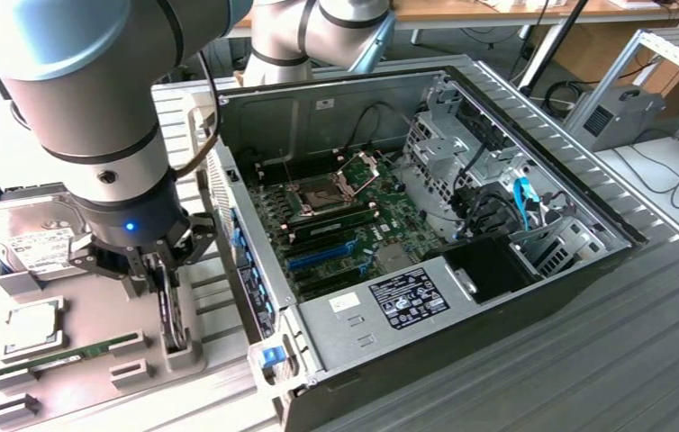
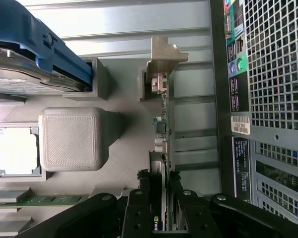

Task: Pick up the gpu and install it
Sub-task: 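Pick up the gpu and move the gpu toward the slot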

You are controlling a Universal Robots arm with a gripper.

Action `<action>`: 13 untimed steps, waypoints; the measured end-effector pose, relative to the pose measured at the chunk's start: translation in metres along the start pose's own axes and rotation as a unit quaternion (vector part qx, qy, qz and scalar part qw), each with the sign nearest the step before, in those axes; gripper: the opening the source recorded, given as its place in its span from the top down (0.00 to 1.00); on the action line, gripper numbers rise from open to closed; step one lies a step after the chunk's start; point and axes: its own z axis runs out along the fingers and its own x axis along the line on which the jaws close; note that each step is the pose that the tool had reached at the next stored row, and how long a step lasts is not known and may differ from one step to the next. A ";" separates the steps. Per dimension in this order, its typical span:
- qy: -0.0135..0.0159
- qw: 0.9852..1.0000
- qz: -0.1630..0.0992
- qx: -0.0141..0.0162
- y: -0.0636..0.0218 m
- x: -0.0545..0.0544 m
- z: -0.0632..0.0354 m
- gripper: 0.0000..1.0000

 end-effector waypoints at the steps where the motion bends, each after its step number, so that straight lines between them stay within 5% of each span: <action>1: 0.000 1.000 0.000 0.000 0.0001 0.000 -0.0007 0.74; 13: 0.000 1.000 0.000 0.002 0.0006 0.000 -0.0041 0.74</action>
